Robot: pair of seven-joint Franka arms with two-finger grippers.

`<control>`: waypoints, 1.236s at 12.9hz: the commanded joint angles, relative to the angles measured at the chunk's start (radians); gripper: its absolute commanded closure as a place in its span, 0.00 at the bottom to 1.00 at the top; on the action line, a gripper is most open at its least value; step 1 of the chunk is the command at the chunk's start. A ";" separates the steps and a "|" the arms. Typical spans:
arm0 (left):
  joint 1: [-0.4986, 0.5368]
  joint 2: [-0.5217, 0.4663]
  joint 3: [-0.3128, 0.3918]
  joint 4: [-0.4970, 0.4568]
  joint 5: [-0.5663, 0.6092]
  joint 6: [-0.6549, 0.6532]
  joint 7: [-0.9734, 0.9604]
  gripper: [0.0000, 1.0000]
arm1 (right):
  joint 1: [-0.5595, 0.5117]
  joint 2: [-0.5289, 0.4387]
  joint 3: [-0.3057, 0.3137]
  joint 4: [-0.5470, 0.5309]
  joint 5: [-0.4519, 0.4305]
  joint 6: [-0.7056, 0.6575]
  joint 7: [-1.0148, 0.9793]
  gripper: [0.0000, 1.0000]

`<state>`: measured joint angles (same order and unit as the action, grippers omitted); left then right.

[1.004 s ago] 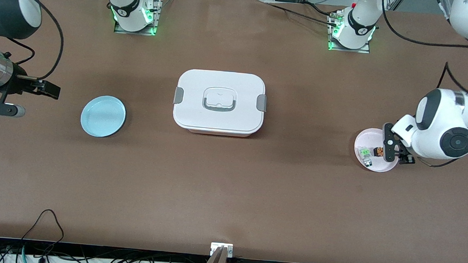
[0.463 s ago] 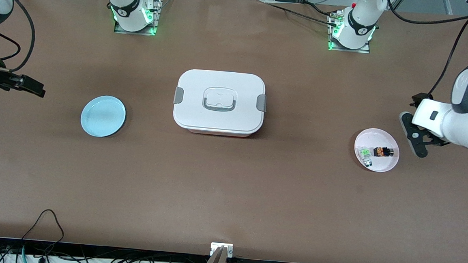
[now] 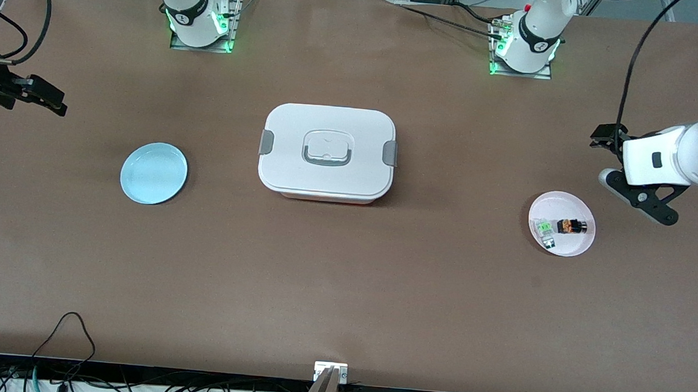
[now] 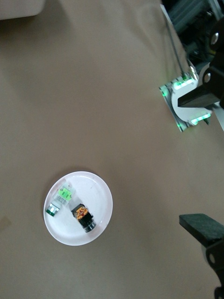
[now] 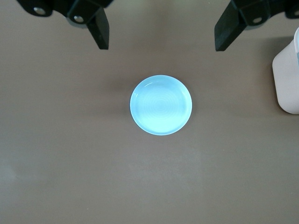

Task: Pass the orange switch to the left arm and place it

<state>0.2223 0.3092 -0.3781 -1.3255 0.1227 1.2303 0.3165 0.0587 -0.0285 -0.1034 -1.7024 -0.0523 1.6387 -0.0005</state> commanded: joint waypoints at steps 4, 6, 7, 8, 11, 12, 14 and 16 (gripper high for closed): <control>-0.225 -0.280 0.287 -0.341 -0.098 0.277 -0.191 0.00 | 0.004 -0.016 0.004 0.013 0.011 -0.003 -0.013 0.00; -0.232 -0.372 0.309 -0.469 -0.124 0.436 -0.285 0.00 | 0.004 -0.017 0.004 0.013 0.012 -0.003 -0.013 0.00; -0.232 -0.392 0.309 -0.497 -0.121 0.464 -0.345 0.00 | 0.003 -0.021 0.005 0.013 0.012 -0.005 -0.016 0.00; -0.232 -0.394 0.309 -0.494 -0.118 0.466 -0.364 0.00 | 0.004 -0.027 0.005 0.015 0.011 -0.020 -0.015 0.00; -0.233 -0.389 0.309 -0.488 -0.117 0.472 -0.356 0.00 | 0.004 -0.028 0.007 0.029 0.012 -0.063 -0.006 0.00; -0.233 -0.389 0.300 -0.483 -0.114 0.463 -0.369 0.00 | 0.004 -0.028 0.005 0.039 0.012 -0.065 -0.006 0.00; -0.233 -0.371 0.288 -0.451 -0.112 0.431 -0.369 0.00 | 0.003 -0.028 0.002 0.041 0.012 -0.066 -0.016 0.00; -0.233 -0.358 0.286 -0.436 -0.110 0.432 -0.367 0.00 | 0.003 -0.028 -0.004 0.043 0.012 -0.066 -0.022 0.00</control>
<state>-0.0071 -0.0591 -0.0930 -1.7852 0.0211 1.6768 -0.0375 0.0602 -0.0498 -0.1010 -1.6707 -0.0514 1.5910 -0.0104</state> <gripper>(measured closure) 0.000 0.000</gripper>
